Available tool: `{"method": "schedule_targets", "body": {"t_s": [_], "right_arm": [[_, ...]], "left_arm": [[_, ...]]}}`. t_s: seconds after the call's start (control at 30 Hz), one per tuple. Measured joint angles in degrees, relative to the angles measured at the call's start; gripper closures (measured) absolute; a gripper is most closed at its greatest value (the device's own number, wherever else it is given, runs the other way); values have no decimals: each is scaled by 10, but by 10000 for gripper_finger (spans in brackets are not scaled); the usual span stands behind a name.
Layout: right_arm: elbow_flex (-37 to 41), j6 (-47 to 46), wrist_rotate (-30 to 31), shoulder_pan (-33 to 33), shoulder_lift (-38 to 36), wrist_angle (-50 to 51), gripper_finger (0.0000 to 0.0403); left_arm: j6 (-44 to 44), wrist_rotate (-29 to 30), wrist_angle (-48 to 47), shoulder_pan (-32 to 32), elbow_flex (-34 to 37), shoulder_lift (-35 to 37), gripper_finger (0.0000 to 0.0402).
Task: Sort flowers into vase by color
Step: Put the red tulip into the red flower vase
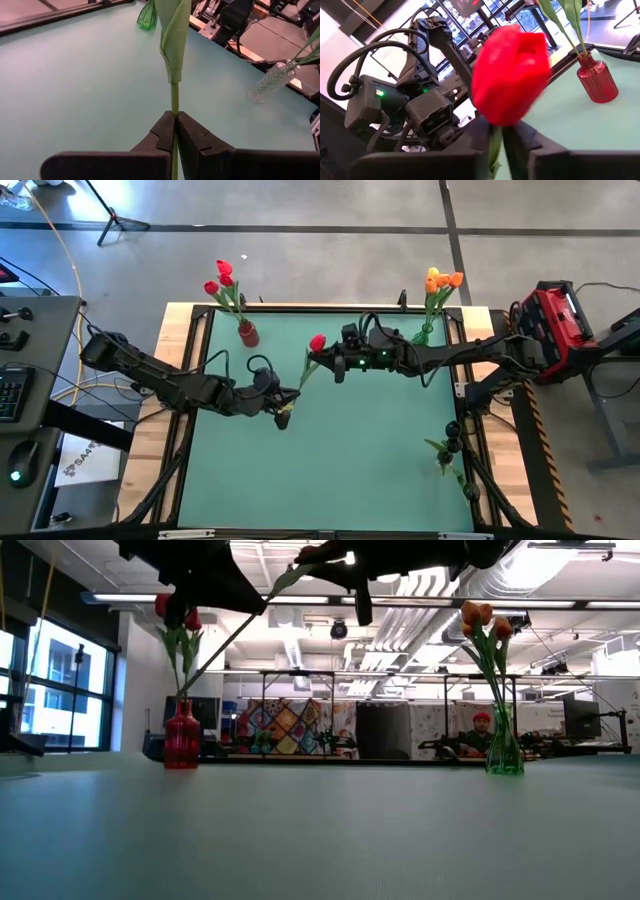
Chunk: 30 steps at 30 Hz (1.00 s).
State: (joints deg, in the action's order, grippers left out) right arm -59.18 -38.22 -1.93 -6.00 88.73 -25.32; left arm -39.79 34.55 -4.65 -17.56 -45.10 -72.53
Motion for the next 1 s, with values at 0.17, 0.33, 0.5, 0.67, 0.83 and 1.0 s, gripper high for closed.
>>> {"method": "schedule_targets", "body": {"t_s": [0.17, 0.33, 0.5, 0.67, 0.83, 1.0], "right_arm": [[0, 12, 4, 0, 0, 0, 395], [0, 36, 14, -1, 0, 0, 400], [-44, 90, 22, -11, 1, 71, 402], [-130, 178, 34, -26, 24, 154, 402], [-238, 235, 31, -48, 82, 190, 402], [-395, 293, 10, -61, 177, 275, 403]], "left_arm": [[-62, 12, -11, 5, 0, 1, 387], [-111, 14, -75, 18, 0, 26, 335], [-176, 9, -208, 20, 0, 91, 285], [-192, 64, -288, -14, 0, 177, 263], [-201, 138, -340, -59, 0, 247, 264], [-202, 158, -368, -95, 0, 267, 274]]}}
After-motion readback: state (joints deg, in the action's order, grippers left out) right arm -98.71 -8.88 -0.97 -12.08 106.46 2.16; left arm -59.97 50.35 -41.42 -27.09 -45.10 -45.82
